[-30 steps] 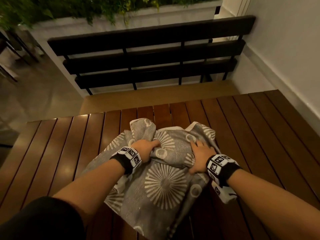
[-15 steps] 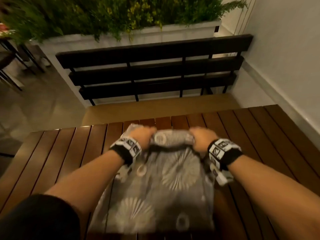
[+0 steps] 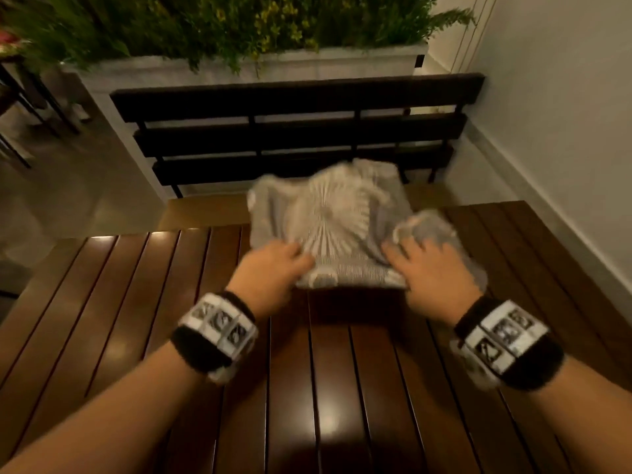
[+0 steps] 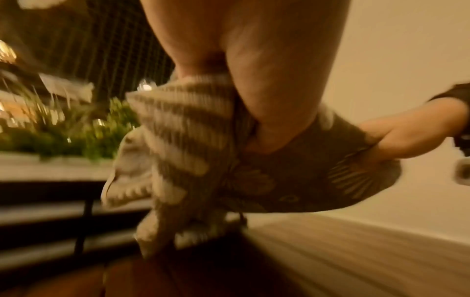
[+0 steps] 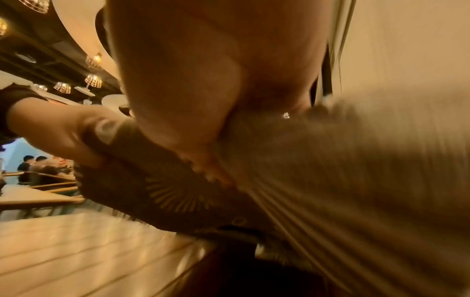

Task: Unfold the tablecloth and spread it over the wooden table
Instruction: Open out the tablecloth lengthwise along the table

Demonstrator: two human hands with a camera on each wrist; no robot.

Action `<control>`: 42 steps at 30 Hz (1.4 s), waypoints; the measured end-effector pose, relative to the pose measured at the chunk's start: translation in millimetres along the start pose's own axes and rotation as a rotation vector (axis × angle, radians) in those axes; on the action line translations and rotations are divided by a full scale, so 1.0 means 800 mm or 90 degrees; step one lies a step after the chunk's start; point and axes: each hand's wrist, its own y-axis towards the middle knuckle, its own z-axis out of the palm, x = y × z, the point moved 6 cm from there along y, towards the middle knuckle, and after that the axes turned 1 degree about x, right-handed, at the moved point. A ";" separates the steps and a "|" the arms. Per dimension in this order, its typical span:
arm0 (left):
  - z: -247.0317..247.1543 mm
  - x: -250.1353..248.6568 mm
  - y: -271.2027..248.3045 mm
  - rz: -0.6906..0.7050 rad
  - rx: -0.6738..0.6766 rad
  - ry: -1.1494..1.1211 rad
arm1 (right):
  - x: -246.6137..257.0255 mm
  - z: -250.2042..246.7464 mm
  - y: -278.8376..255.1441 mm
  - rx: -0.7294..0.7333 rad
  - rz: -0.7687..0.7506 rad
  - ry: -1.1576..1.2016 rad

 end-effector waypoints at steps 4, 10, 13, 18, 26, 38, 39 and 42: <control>0.137 -0.068 -0.105 -0.043 0.468 -0.119 | 0.056 0.146 -0.075 0.347 -0.032 -0.008; 0.164 -0.090 -0.148 -0.027 0.518 -0.186 | 0.065 0.196 -0.103 0.388 -0.006 0.134; 0.162 -0.075 -0.142 -0.150 0.471 -0.303 | 0.042 0.189 -0.081 0.307 0.077 0.332; 0.143 -0.003 -0.123 -0.517 0.198 -0.275 | -0.021 0.213 -0.083 0.207 0.403 0.343; 0.172 0.032 -0.148 -0.854 0.029 -0.589 | -0.030 0.221 -0.076 0.114 0.469 0.586; 0.174 -0.023 -0.134 -0.761 0.199 -0.986 | -0.033 0.170 -0.085 -0.125 0.352 0.692; 0.168 -0.032 -0.133 -0.750 0.215 -1.005 | -0.034 0.169 -0.090 -0.156 0.343 0.684; 0.157 -0.060 -0.138 -0.728 0.251 -1.039 | -0.033 0.168 -0.104 -0.172 0.323 0.787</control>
